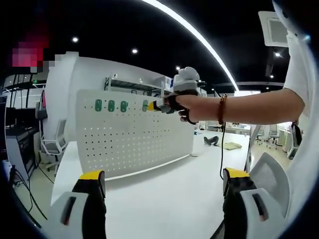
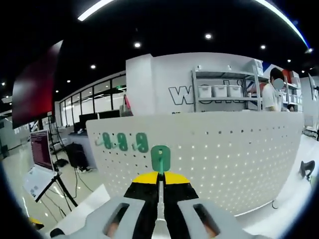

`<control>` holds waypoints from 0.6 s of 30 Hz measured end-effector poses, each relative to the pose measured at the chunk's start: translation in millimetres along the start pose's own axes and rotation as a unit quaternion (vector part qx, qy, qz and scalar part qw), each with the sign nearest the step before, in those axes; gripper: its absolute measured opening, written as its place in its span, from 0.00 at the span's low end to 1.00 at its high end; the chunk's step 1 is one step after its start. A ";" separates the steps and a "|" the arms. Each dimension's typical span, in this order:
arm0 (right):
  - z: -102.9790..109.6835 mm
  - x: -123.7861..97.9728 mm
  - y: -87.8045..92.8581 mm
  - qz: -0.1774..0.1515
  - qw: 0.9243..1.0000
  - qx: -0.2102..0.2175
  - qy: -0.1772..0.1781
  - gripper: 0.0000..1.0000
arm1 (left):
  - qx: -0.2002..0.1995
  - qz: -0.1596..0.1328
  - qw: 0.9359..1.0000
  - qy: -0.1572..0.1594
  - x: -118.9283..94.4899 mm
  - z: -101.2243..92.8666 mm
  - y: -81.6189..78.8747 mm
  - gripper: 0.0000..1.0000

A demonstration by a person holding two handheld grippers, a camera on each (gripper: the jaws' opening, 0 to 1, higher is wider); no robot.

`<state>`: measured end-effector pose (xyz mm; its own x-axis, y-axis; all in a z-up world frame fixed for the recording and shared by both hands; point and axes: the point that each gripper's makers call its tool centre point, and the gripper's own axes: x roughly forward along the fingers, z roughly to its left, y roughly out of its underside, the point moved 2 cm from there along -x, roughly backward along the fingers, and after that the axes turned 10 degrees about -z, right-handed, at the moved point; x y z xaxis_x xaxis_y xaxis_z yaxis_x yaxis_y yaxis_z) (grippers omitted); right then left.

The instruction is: Insert the hook assembly into the mounting plate slot until the hook locks in place.

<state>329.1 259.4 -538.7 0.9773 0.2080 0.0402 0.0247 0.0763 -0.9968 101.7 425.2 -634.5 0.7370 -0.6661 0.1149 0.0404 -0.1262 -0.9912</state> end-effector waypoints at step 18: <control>-5.1 28.3 -12.3 0.003 1.000 -0.019 0.017 0.00 | -0.013 0.004 1.000 0.008 3.9 -3.8 3.0 1.00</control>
<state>357.5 259.4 -525.6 0.9839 0.1759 0.0318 0.0256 0.0371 -0.9990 102.1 419.5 -636.8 0.7269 -0.6782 0.1077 0.0167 -0.1394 -0.9901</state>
